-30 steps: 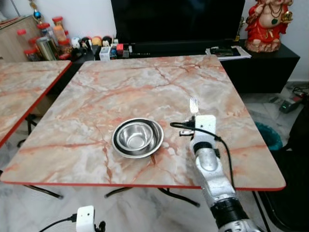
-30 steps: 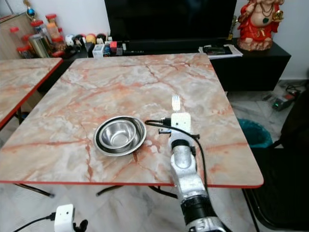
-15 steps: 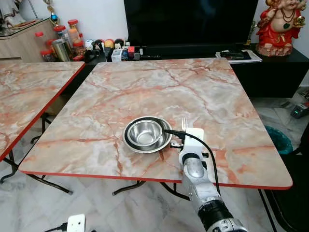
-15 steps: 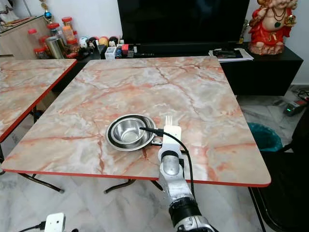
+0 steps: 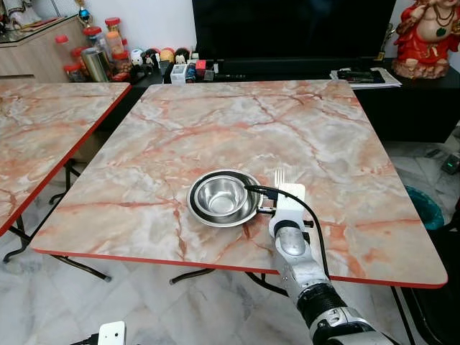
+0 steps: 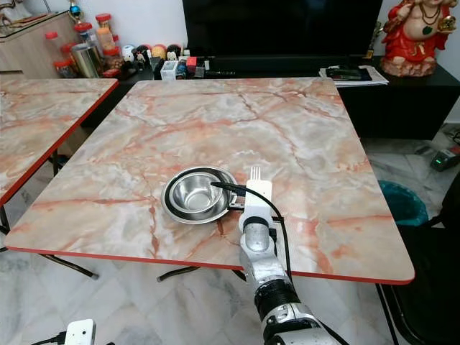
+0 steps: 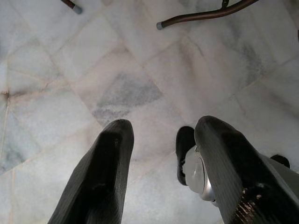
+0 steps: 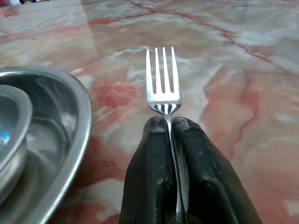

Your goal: Setting the table

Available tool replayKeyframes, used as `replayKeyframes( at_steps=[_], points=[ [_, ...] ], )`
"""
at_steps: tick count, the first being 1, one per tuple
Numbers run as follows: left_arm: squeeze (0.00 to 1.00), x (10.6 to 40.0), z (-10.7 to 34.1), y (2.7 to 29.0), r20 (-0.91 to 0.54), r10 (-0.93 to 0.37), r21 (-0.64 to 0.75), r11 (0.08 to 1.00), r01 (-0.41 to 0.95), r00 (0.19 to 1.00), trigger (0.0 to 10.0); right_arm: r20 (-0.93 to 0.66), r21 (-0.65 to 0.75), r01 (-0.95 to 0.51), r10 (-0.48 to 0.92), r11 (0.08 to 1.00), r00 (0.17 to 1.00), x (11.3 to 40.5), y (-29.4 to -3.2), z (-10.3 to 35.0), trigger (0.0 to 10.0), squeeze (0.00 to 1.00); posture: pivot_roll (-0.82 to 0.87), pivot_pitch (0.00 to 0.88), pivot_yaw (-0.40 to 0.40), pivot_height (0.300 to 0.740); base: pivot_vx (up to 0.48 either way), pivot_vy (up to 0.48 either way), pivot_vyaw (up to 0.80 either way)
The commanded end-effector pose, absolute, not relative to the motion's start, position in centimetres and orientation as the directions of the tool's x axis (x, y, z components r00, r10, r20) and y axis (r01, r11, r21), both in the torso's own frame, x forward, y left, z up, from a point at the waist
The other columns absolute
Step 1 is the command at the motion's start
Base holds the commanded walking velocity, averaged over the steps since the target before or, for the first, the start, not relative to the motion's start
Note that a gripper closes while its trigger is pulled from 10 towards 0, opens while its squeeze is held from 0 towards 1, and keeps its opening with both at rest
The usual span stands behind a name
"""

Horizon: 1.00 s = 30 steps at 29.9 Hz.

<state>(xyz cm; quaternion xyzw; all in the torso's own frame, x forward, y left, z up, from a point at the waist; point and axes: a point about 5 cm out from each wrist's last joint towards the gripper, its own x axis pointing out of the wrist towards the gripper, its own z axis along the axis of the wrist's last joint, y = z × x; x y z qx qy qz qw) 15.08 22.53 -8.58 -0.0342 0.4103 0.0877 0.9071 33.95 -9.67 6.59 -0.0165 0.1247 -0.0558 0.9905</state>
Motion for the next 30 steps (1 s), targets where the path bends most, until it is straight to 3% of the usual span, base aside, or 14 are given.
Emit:
replayKeyframes(
  at_steps=[1,30],
  points=[
    [0.00,14.8,-8.5,23.2,-0.746,0.148,0.022,0.980,-0.198,0.649,10.0,-0.226,-0.054,0.115,-0.125,0.992,0.966,34.4,-9.8,7.1,10.0,0.00,0.12,0.002,0.083,0.740,0.000,0.000,0.00],
    [0.00,14.2,-8.6,23.4,-0.753,0.146,0.032,0.982,-0.186,0.642,10.0,-0.270,-0.047,0.127,-0.135,0.991,0.953,34.5,-11.1,6.1,10.0,0.00,0.13,0.013,0.085,0.740,0.000,0.000,0.00]
  ],
)
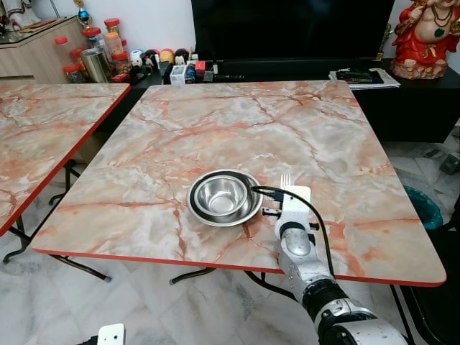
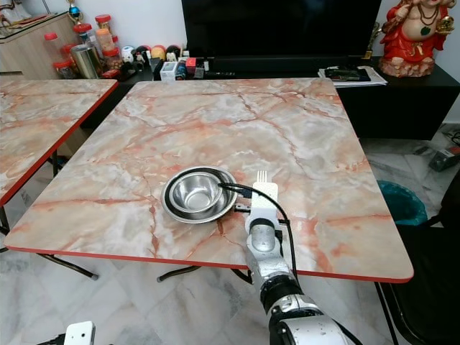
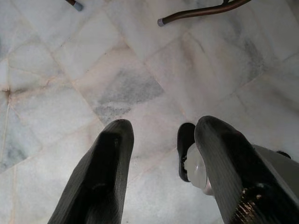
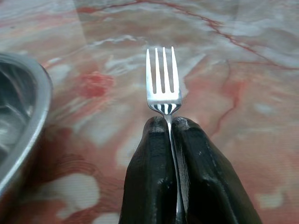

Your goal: Setting the table

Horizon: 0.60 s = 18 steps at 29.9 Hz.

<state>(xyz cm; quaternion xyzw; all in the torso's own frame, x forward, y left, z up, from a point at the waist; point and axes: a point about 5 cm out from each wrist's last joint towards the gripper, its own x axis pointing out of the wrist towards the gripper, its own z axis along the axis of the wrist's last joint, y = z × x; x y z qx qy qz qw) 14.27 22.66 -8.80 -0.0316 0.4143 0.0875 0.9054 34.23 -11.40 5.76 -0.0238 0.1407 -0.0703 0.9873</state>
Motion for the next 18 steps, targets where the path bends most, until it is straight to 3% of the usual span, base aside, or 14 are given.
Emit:
replayKeyframes(
  at_steps=[1,18],
  points=[
    [0.00,14.16,-8.64,23.45,-0.753,0.146,0.032,0.982,-0.187,0.641,10.0,-0.274,-0.050,0.126,-0.135,0.991,0.952,34.51,-11.17,6.06,10.0,0.00,0.13,0.013,0.083,0.740,0.000,0.000,0.00],
    [0.00,13.96,-8.76,23.29,-0.758,0.147,0.035,0.982,-0.184,0.636,10.0,-0.303,-0.012,0.118,-0.116,0.993,0.946,34.24,-11.07,5.46,10.0,0.00,0.14,0.016,0.075,0.740,0.000,0.000,0.00]
  ],
)
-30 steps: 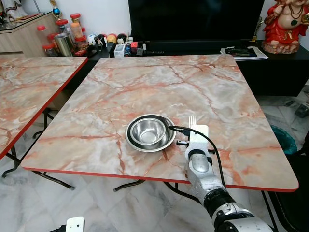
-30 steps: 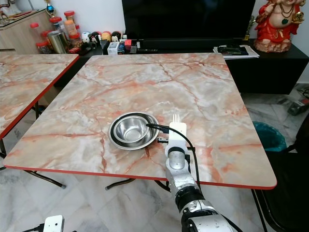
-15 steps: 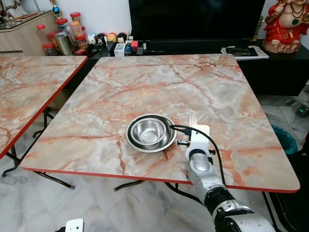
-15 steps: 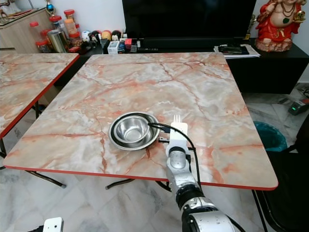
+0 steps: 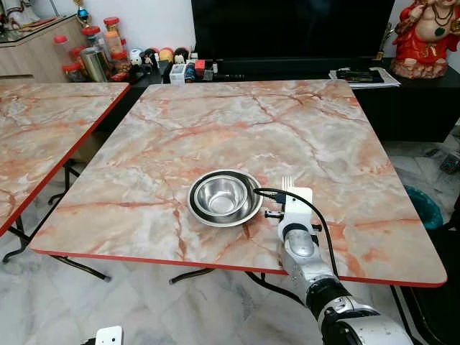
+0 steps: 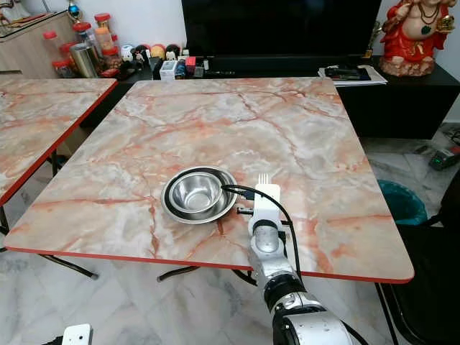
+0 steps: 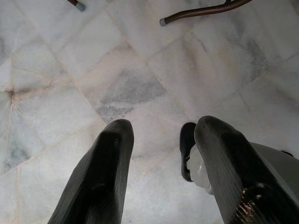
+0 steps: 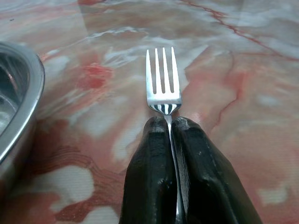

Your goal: Setting the table

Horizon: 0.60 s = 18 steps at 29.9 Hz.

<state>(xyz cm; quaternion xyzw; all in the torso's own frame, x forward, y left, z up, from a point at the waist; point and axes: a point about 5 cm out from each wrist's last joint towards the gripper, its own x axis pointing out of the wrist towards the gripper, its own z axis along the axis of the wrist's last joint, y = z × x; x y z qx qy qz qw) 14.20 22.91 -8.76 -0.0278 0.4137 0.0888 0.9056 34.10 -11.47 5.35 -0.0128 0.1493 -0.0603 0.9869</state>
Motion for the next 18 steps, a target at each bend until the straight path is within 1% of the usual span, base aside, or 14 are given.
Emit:
replayKeyframes(
  at_steps=[1,18],
  points=[
    [0.00,13.96,-8.76,23.29,-0.758,0.147,0.035,0.982,-0.184,0.636,10.0,-0.303,-0.012,0.118,-0.116,0.993,0.946,34.24,-11.07,5.46,10.0,0.00,0.14,0.016,0.075,0.740,0.000,0.000,0.00],
    [0.00,13.97,-8.77,23.21,-0.757,0.148,0.034,0.982,-0.188,0.637,10.0,-0.311,0.000,0.120,-0.114,0.993,0.944,34.47,-10.77,5.66,10.0,0.00,0.15,0.016,0.067,0.740,0.000,0.000,0.00]
  ],
)
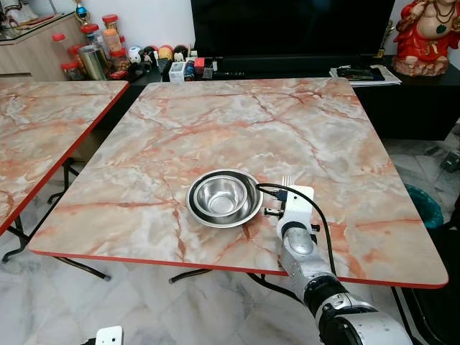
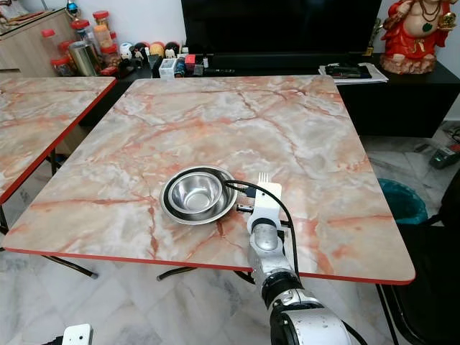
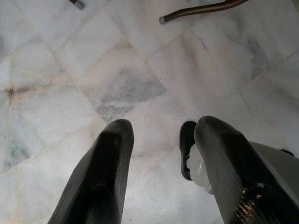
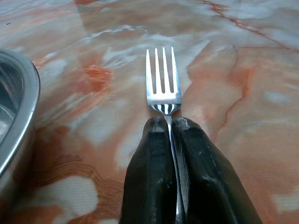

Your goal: Setting the table

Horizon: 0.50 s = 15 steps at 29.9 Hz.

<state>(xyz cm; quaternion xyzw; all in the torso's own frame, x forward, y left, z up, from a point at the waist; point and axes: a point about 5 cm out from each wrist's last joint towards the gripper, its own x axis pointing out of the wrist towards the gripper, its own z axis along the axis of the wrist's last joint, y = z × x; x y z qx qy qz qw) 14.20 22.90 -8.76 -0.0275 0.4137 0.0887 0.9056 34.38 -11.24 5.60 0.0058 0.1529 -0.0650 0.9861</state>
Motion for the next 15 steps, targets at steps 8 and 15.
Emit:
replayKeyframes(
  at_steps=[8,15],
  points=[
    [0.00,13.93,-8.78,23.24,-0.758,0.148,0.035,0.982,-0.187,0.635,10.0,-0.317,-0.002,0.114,-0.109,0.993,0.942,34.43,-10.59,5.59,10.0,0.00,0.15,0.015,0.068,0.740,0.000,0.000,0.00],
    [0.00,14.15,-8.72,23.16,-0.755,0.147,0.034,0.982,-0.186,0.639,10.0,-0.321,-0.004,0.108,-0.103,0.994,0.941,34.43,-10.46,5.57,10.0,0.03,0.15,0.010,0.066,0.740,0.000,0.000,0.00]
  ],
)
